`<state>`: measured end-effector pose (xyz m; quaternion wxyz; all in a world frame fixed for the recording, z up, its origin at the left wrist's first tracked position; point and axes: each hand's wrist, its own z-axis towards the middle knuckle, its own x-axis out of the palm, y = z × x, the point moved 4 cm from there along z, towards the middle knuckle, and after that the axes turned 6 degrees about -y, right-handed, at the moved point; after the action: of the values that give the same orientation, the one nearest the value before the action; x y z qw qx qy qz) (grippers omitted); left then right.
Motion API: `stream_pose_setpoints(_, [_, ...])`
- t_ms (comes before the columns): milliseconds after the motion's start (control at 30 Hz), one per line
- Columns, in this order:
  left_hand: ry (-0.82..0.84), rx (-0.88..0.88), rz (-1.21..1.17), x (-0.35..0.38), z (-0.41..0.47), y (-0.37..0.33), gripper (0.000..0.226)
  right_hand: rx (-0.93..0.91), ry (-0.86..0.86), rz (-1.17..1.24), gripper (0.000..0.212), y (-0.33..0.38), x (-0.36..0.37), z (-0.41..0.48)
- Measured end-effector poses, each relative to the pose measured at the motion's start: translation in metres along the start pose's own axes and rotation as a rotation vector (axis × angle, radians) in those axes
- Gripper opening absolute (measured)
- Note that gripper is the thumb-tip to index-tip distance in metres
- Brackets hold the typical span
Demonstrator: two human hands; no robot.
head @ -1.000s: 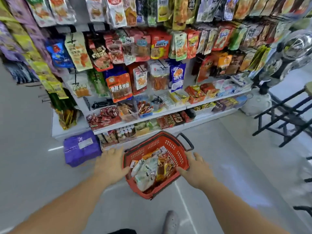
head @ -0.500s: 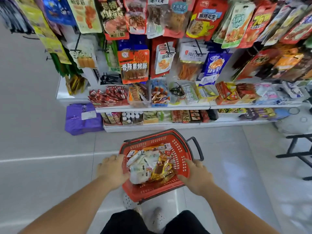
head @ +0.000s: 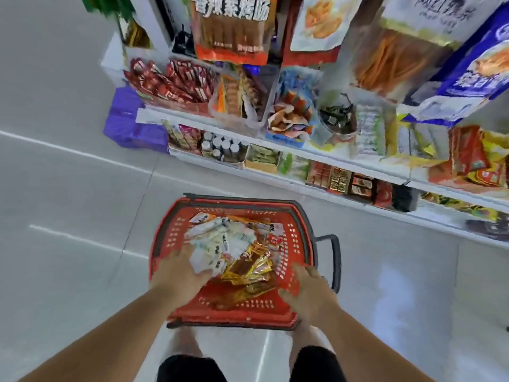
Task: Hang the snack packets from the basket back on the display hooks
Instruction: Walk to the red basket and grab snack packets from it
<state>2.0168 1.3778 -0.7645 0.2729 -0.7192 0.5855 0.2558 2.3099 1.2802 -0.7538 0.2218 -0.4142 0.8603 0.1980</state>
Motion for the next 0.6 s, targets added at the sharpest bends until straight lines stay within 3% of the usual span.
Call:
stream_pose_setpoints(133, [0.053, -0.058, -0.082, 0.056, 0.016, -0.018, 0.085, -0.067, 0.014, -0.05, 0.08, -0.011, 0.019, 0.061])
stream_pose_setpoints(367, [0.164, -0.045, -0.058, 0.145, 0.088, -0.006, 0.085, -0.234, 0.059, -0.129, 0.083, 0.013, 0.099, 0.165])
stream_pose_setpoints(600, [0.246, 0.034, -0.005, 0.216, 0.153, 0.038, 0.082, -0.498, 0.004, -0.426, 0.088, 0.043, 0.177, 0.244])
